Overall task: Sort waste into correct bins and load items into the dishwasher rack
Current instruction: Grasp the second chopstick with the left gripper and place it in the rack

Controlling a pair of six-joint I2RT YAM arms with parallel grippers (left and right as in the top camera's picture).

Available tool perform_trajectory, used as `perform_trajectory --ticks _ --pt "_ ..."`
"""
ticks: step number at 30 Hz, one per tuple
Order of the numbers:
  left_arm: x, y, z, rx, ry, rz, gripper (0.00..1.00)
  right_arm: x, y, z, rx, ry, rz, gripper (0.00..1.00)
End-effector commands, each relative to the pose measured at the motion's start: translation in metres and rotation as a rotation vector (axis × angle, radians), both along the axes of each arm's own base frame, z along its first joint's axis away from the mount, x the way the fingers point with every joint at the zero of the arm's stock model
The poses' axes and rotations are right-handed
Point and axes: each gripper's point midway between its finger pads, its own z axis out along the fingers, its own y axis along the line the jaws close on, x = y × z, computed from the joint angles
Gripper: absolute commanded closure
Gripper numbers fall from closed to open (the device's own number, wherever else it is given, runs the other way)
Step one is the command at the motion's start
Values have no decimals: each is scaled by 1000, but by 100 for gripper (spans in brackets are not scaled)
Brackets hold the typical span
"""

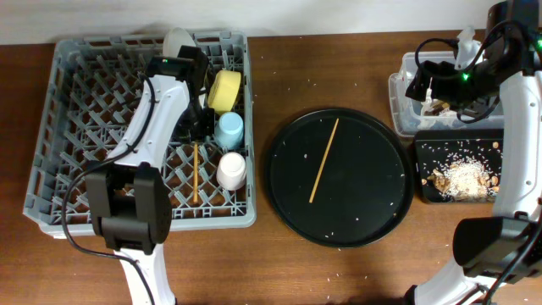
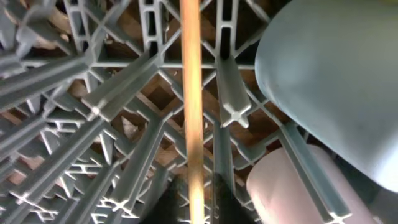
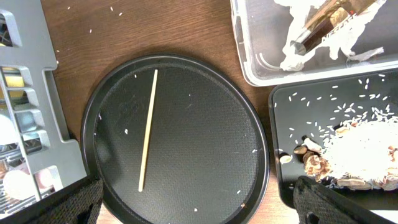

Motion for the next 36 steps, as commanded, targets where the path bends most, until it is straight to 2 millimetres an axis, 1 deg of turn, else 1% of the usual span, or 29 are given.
perform_trajectory --ticks 1,2,3,4,5,6,7,8,9,11,12,14,15,16,17,19,20,22,23,24,26,28,29,30,31,32,35,36 --pt "4 2 11 5 -29 -8 31 0 -2 1 -11 -4 1 2" --pt "8 1 20 2 -46 -8 31 0 -2 1 -11 -4 1 2" --pt "15 -1 38 -7 -82 -8 32 0 -2 1 -11 -4 1 2" --pt "26 -6 62 -27 -141 -12 33 0 -2 1 -11 -4 1 2" --pt "35 -17 84 -65 -202 -24 35 0 -2 1 -11 -4 1 2" --pt "47 -42 111 -155 -287 -59 36 0 -2 1 -11 -4 1 2" --pt "55 -75 130 -255 -356 -111 36 0 -2 1 -11 -4 1 1" --pt "60 -112 139 -324 -409 -177 36 0 -2 1 -11 -4 1 2" --pt "60 -132 138 -339 -425 -211 36 0 -2 1 -11 -4 1 2" --pt "49 -194 123 -368 -427 -330 36 0 -2 1 -11 -4 1 2" --pt "41 -226 102 -340 -407 -393 36 0 -2 1 -11 -4 1 2" --pt "30 -255 73 -301 -368 -450 36 0 -2 1 -11 -4 1 1" --pt "21 -274 50 -295 -329 -487 36 0 -2 1 -11 -4 1 2" --pt "12 -288 26 -284 -288 -517 37 0 -2 1 -11 -4 1 2" --pt "6 -296 5 -272 -252 -534 37 0 -2 1 -11 -4 1 1" --pt "-4 -303 -29 -246 -187 -551 41 0 -2 1 -11 -4 1 2" --pt "-6 -304 -34 -242 -178 -554 42 0 -2 1 -11 -4 1 1" --pt "-11 -309 -45 -240 -155 -555 48 0 -2 1 -11 -4 1 1" --pt "-17 -313 -56 -233 -133 -526 49 0 -2 1 -11 -4 1 2" --pt "-21 -314 -66 -205 -126 -537 50 0 -2 1 -11 -4 1 2" --pt "-21 -314 -71 -183 -131 -541 55 0 -2 1 -11 -4 1 2" --pt "-20 -315 -83 -178 -123 -541 61 0 -2 1 -11 -4 1 2" --pt "-20 -315 -91 -173 -112 -533 66 0 -2 1 -11 -4 1 1" --pt "-20 -315 -91 -173 -112 -533 69 0 -2 1 -11 -4 1 2" --pt "-19 -314 -91 -170 -116 -529 77 0 -2 1 -11 -4 1 2" --pt "-16 -310 -93 -141 -129 -498 83 0 -2 1 -11 -4 1 1" --pt "-16 -310 -96 -125 -133 -491 89 0 -2 1 -11 -4 1 2" --pt "-16 -310 -96 -125 -133 -491 98 0 -2 1 -11 -4 1 1"
